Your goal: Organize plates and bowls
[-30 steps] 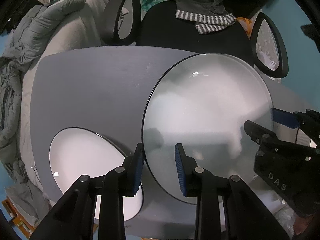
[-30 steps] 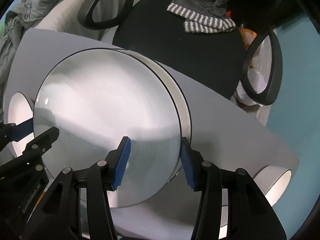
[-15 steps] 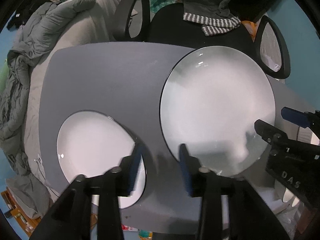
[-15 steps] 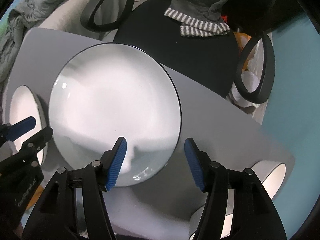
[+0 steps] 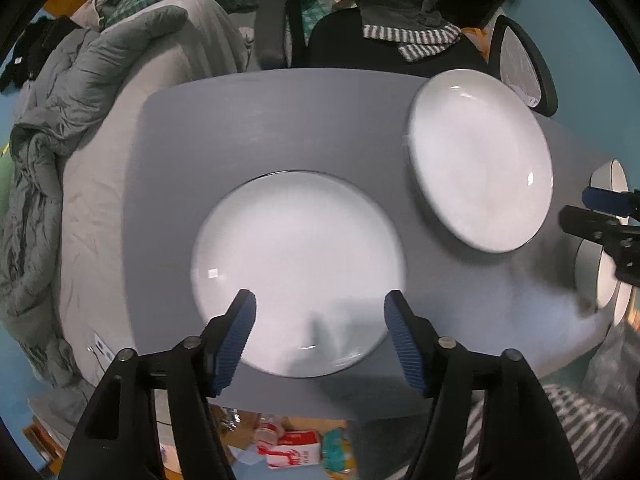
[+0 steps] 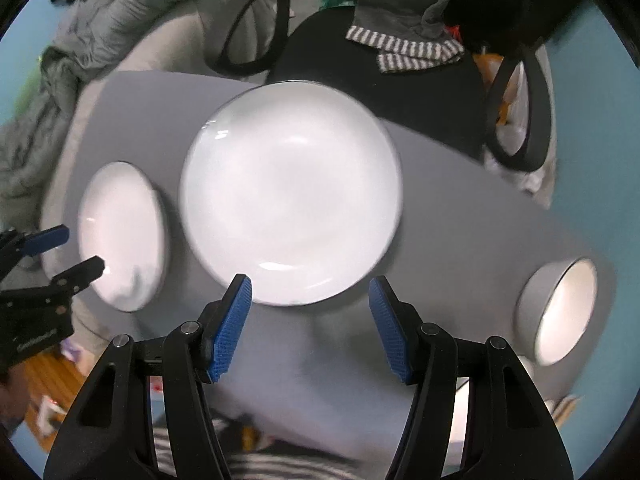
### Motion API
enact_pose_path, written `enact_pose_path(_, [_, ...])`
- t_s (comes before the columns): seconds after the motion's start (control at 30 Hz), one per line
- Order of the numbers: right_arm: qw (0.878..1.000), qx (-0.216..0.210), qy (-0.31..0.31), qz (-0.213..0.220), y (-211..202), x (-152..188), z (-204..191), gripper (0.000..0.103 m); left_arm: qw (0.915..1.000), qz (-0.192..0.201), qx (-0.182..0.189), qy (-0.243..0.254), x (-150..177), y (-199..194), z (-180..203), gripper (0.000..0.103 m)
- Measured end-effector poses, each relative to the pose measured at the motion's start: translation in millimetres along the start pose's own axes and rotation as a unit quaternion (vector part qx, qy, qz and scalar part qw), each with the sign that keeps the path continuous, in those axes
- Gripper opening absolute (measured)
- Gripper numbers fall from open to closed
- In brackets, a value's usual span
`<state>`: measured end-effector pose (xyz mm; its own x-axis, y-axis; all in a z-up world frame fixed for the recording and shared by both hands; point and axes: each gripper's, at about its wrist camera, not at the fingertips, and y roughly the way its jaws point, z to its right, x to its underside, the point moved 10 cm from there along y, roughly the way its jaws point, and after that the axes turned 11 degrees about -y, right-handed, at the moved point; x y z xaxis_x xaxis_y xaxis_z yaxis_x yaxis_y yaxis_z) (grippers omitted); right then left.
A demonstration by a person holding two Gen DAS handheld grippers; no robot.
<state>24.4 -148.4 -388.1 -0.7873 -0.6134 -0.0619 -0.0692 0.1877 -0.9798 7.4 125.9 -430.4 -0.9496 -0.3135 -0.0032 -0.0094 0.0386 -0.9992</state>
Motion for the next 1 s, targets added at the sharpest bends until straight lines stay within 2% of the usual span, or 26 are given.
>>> enact_pose_path(0.2, [0.998, -0.042, 0.037, 0.018, 2.1, 4.0, -42.9, 0.061, 0.9998, -0.009, 0.005, 0.019, 0.5, 11.8, -47.7, 0.069])
enact_pose_path(0.47, [0.993, -0.098, 0.068, 0.019, 31.1, 0.5, -103.9, 0.061, 0.9991, -0.011, 0.015, 0.037, -13.3, 33.3, -90.4, 0.069])
enact_pose_path(0.73, [0.990, -0.106, 0.097, 0.008, 70.7, -6.1, -129.1, 0.061, 0.9977, -0.027, 0.036, 0.051, -21.4, 57.0, -98.4, 0.069])
enact_pose_path(0.83, [0.990, -0.097, 0.101, 0.009, 79.5, -8.2, -133.4, 0.061, 0.9965, -0.037, 0.050, 0.055, -21.3, 64.8, -96.0, 0.069])
enact_pose_path(1.0, [0.990, -0.090, 0.107, 0.003, 94.4, -12.6, -135.4, 0.061, 0.9958, -0.050, 0.052, 0.056, -22.6, 76.6, -96.1, 0.069])
